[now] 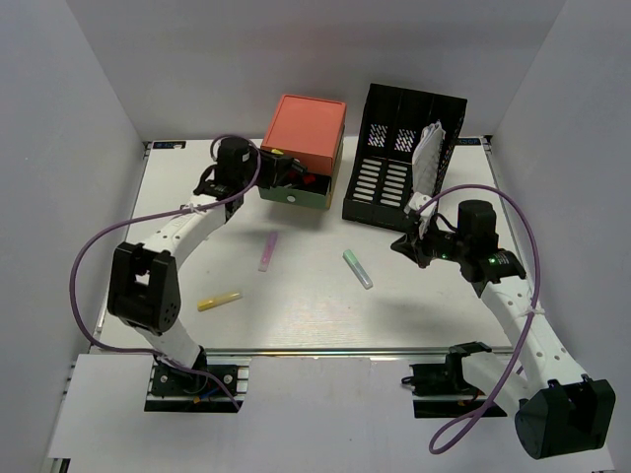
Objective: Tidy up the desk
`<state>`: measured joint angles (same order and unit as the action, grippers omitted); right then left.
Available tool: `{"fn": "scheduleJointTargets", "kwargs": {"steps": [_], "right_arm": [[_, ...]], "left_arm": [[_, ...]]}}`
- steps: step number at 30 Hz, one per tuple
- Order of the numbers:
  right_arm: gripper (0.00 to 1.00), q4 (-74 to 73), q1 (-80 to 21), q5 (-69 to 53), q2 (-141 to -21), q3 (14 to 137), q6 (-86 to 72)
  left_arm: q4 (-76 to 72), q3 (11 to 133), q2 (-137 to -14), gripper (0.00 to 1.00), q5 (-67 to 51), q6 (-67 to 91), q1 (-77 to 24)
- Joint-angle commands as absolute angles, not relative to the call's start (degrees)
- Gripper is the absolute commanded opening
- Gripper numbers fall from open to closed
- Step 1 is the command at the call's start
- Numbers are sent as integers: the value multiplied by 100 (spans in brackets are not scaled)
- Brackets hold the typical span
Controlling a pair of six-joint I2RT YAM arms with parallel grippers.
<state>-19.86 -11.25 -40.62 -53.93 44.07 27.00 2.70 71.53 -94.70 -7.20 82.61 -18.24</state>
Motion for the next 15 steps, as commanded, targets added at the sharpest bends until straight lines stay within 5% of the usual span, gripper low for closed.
{"fn": "scheduleJointTargets", "kwargs": {"steps": [1,7,13,14,15], "right_arm": [[0,-1802,-1081,-4078,-5273,4359,2663],[0,-1793,-1063,-4096,-5247,4351,2663],[0,-1811,-1011,-4122,-5247,4359,2663],[0,-1802,-1011,-4122,-5247,4351,2654],[0,-1802,-1002,-4122,-5230,4351,2663]], "left_arm": [[571,7505,-9554,3,-212,8429,-1898],[536,7339,-9562,37,-158,8490,-1960],[536,7330,-9685,50,-220,8490,-1960],[545,7330,-9703,61,-228,8482,-1960],[545,7365,-9721,63,-237,8481,-1960]]}}
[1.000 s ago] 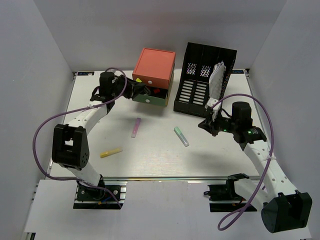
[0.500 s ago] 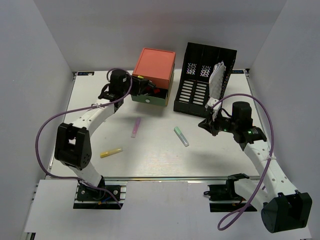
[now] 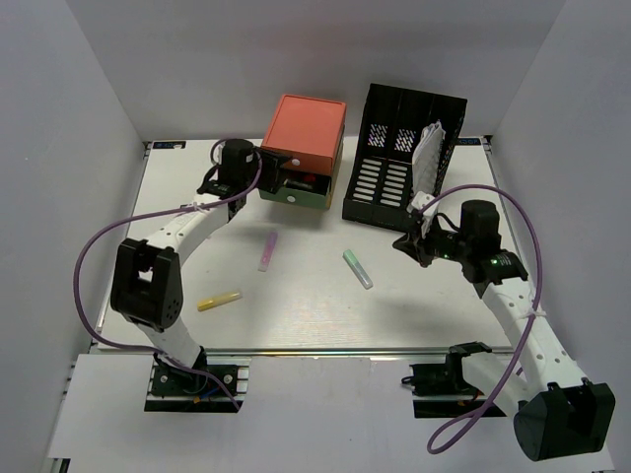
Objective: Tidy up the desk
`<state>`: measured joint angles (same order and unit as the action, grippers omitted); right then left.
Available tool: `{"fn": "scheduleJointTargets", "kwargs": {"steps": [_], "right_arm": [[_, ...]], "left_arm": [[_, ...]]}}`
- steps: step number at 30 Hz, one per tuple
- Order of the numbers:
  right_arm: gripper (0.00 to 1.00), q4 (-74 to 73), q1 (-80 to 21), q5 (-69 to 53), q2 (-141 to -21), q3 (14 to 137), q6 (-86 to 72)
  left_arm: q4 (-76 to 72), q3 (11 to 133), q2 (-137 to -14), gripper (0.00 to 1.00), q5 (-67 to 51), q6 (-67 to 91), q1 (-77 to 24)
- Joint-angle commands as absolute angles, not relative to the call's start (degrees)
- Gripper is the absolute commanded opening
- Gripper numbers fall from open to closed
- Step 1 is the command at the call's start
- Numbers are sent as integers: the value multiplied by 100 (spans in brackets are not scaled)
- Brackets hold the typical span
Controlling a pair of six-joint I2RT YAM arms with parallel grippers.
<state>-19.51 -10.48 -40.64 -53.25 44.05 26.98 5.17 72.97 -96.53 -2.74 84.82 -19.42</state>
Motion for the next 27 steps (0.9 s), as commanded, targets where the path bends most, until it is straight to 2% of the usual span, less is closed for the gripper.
{"fn": "scheduleJointTargets", "kwargs": {"steps": [1,4,7,8,10,11,14,15,16,18,20,21,22,24,27], "right_arm": [[0,-1810,-993,-4131,-5238,4351,2663],[0,-1819,-941,-4166,-5230,4359,2672],[0,-1837,-932,-4192,-5229,4351,2689],[0,-1846,-923,-4218,-5221,4342,2698],[0,-1872,-923,-4236,-5212,4342,2733],[0,-1863,-914,-4254,-5212,4350,2733],[0,-1872,-914,-4280,-5212,4342,2760],[3,-1863,-914,-4289,-5221,4333,2760],[19,-1872,-914,-4280,-5203,4333,2751],[30,-1898,-923,-4289,-5221,4333,2786],[41,-1907,-914,-4298,-5229,4333,2804],[43,-1907,-914,-4298,-5221,4333,2795],[46,-1907,-905,-4289,-5221,4333,2804],[47,-1890,-905,-4280,-5221,4333,2786],[47,-1872,-897,-4280,-5221,4333,2786]], "left_arm": [[562,7374,-9764,63,-272,8473,-1960],[528,7357,-9704,63,-351,8464,-1960],[221,7102,-9475,53,-588,8376,-1960],[133,6997,-9214,30,-641,8298,-1960],[131,6716,-8896,6,-764,7973,-1847],[167,6628,-8616,0,-791,7806,-1846],[885,6565,-8141,0,-590,6937,-1583],[1436,6618,-8104,0,-554,6447,-1504],[1824,6810,-8104,0,-510,6286,-1285],[2745,7022,-8287,0,-431,5882,-1003],[3066,7119,-8454,18,-500,5670,-548],[3259,7119,-8586,24,-553,5660,-388],[3322,7102,-8639,44,-571,5660,-256],[3479,7180,-8832,67,-484,5730,52],[3971,7531,-9357,82,-168,5844,333]]}}
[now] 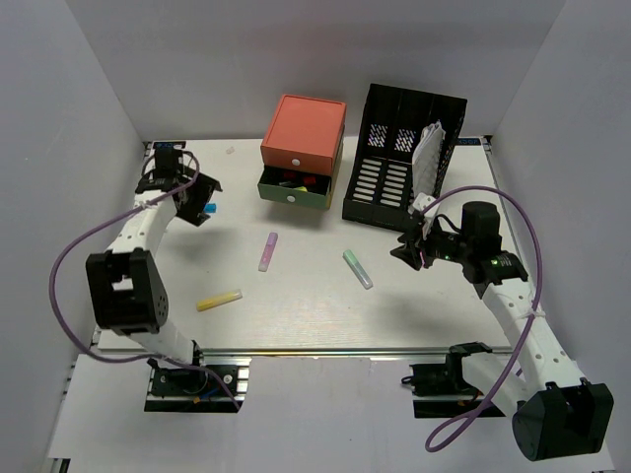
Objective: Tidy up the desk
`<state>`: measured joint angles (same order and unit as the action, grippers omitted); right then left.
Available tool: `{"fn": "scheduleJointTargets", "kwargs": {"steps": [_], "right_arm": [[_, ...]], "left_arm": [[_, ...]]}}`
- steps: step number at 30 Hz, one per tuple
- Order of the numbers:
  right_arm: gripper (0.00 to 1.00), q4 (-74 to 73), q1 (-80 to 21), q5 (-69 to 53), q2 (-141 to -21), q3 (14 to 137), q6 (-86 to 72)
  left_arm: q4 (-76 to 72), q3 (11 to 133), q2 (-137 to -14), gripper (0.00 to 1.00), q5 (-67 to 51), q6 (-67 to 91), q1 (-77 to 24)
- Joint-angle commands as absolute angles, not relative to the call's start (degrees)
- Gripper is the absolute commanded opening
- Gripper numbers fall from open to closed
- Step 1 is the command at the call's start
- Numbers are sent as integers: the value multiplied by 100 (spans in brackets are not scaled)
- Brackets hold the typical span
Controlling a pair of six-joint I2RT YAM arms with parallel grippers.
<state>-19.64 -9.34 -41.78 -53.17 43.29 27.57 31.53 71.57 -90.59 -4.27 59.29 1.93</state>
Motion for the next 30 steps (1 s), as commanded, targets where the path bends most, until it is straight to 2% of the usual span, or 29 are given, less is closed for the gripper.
{"fn": "scheduleJointTargets", "kwargs": {"steps": [1,11,19,30], "right_arm": [[47,-1872,-905,-4272,-5212,4324,2777],[47,-1837,-914,-4219,-5229,4315,2777],[47,-1846,-914,-4192,-5247,4307,2777],[47,-1828,-914,-4140,-5247,4307,2795]], "left_arm": [[4303,7880,-9508,84,-97,5940,386],[5871,10052,-11574,86,360,6592,633],[5616,10177,-11943,84,562,7084,633],[6038,11179,-12744,83,887,7277,686]]}}
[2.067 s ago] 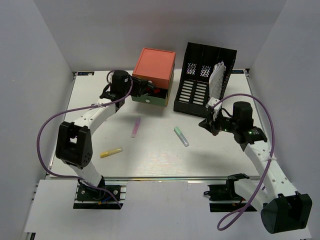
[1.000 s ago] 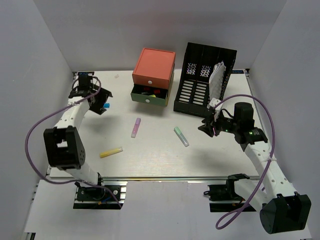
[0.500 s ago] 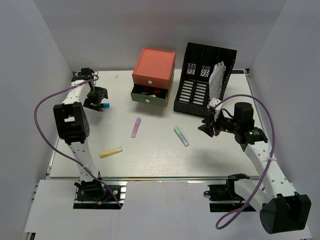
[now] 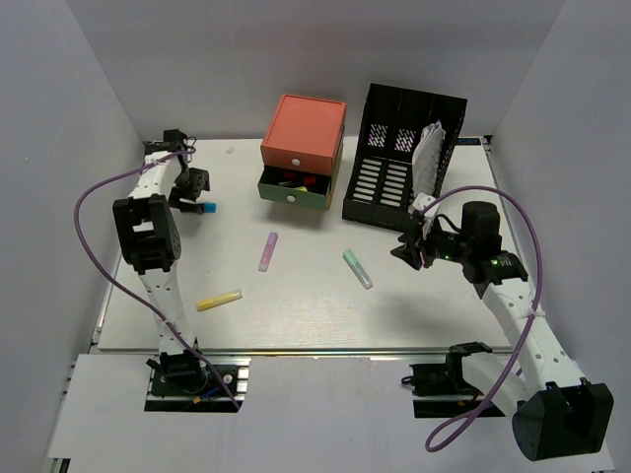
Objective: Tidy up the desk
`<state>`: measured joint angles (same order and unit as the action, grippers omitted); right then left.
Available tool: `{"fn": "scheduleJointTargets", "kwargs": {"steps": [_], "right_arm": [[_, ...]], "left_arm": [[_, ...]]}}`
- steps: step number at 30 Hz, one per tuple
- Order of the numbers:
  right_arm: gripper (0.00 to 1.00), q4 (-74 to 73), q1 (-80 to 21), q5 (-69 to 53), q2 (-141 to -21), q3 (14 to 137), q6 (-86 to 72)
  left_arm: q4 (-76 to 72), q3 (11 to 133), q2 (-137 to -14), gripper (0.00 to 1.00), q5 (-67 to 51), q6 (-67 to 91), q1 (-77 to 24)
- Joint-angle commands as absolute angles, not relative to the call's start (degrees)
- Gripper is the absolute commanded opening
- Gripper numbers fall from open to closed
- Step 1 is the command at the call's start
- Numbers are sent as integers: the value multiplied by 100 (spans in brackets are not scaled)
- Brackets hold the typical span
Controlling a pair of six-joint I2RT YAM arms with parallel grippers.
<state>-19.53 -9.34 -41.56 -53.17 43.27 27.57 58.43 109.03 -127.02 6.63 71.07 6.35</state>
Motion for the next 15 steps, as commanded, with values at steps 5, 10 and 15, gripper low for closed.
{"fn": "scheduleJointTargets", "kwargs": {"steps": [5,10,15], "right_arm": [[47,-1811,-914,-4105,-5229,4298,2795],[47,-1802,-914,-4096,-5221,4280,2813],[47,-1810,-905,-4087,-5247,4280,2804]], "left_arm": [[6161,11285,-12920,81,1020,7409,686],[6205,11399,-13122,80,1055,7497,686],[6328,11610,-13341,79,1055,7567,686]]}}
